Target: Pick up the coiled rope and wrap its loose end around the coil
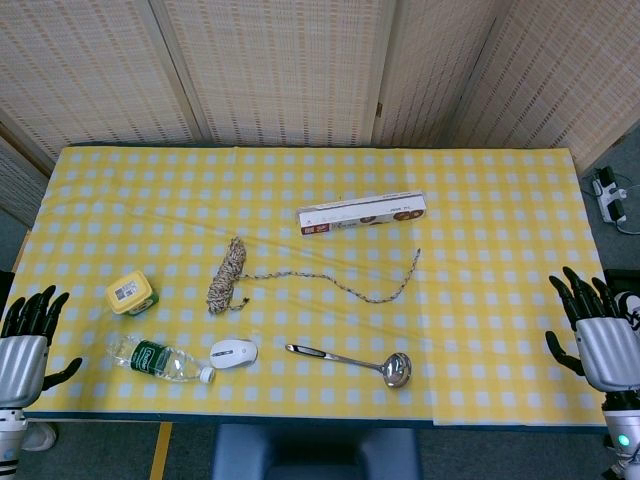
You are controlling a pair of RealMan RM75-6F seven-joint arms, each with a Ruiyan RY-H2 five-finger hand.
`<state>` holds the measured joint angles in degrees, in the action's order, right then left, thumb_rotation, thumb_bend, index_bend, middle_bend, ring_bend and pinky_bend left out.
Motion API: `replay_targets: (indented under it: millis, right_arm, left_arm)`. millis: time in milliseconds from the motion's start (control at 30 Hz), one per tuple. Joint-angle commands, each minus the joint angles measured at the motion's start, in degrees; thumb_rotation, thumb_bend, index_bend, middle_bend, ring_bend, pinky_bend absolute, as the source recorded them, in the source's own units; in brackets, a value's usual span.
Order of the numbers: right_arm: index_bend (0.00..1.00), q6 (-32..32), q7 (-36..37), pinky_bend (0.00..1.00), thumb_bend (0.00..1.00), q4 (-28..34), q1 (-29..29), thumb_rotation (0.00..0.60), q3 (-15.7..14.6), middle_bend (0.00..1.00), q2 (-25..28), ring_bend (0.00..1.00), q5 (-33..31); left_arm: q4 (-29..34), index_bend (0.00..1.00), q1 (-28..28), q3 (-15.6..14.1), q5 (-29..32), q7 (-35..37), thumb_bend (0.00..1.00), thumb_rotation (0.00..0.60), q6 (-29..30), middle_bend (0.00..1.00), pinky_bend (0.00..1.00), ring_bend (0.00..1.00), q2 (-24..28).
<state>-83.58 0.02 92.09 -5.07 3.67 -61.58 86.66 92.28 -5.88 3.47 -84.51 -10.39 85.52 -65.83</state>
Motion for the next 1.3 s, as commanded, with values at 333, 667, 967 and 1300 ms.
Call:
replay_targets:
  millis: [333,667,967,1300]
  right_arm:
    - [0.00,-1.9,-0.5,0.00,0.44,-0.5,0.4,0.600,0.4,0.00,-0.5,0.10,0.5]
    - [0.00,-4.0,-1.0,0.00,0.44,0.1,1.3,0.600,0.1,0.00,-0.3,0.10,1.4]
    - [0.00,-5.5,-0.8,0.00,0.44,0.4,2.2,0.600,-0.2,0.00,0.0,0.10,2.2]
    - [0.00,-5.6,0.0,0.00,0.44,-0.1,2.7,0.600,-0.5,0.00,0.0,0.10,2.3]
  left_arm:
    - [0.2,0.04,-1.1,1.0,-0.5,0.8,0.21,0.600,-0.1,0.03,0.00,0.04,0.1]
    - [3.2,0.06,-8.0,4.5,-3.3,4.3,0.22,0.600,-4.9,0.07,0.03,0.07,2.0]
    - [7.0,0.07,-18.4,8.3,-1.8,1.6,0.22,0.600,-16.1,0.08,0.05,0.08,0.5]
    - [4.0,0.07,-29.5,11.2,9.4,-7.1,0.22,0.600,-28.1,0.09,0.08,0.09,-10.2]
